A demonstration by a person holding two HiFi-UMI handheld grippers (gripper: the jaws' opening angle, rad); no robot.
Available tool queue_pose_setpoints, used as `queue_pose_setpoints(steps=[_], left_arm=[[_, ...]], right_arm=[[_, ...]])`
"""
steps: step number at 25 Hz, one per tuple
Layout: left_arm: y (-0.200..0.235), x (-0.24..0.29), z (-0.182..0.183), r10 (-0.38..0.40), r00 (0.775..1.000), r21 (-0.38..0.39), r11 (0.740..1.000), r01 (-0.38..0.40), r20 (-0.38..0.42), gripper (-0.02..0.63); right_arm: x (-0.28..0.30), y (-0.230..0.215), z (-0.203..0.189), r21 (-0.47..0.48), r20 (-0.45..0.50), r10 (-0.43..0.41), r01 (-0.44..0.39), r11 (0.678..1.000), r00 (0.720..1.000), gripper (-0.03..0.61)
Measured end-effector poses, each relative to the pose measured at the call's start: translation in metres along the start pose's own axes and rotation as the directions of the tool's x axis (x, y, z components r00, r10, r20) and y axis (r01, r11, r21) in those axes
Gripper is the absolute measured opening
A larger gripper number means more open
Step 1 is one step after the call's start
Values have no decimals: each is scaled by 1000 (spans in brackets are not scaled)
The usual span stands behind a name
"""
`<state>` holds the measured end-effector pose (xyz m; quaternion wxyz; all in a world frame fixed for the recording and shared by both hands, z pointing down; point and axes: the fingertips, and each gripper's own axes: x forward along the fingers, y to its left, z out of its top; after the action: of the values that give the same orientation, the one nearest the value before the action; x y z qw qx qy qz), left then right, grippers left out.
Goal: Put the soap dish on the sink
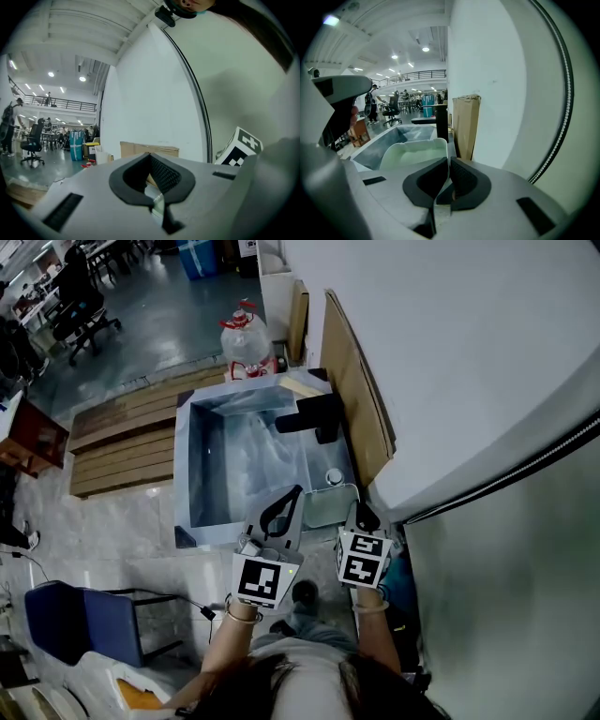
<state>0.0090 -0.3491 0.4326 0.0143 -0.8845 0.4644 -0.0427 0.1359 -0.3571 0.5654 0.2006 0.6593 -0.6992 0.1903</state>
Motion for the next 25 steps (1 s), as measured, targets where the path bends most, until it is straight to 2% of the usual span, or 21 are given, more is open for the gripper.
queue_pose_setpoints(steps=[4,15,18,23,25], left_arm=[[3,7,-5,-3,1000,15,1000,3,5,8],[7,19,-28,10,998,-35,999,-12,-56,8],[8,24,-27,0,999,-1,1000,0,-34,8],[8,27,-36,10,997,-46,999,-14,-77,8],[9,30,-35,8,997,-34,999,-11,-70,8]], right_arm=[[12,0,-10,-4,-26,4,-4,1000,1000,37],[37,-4,-34,4,-90,12,-11,1000,996,37],[42,-5,-39,13,-104,14,-13,1000,995,37],[50,-4,-44,22,-123,25,-23,1000,992,37],[53,-4,-45,22,-125,28,-25,999,992,37]])
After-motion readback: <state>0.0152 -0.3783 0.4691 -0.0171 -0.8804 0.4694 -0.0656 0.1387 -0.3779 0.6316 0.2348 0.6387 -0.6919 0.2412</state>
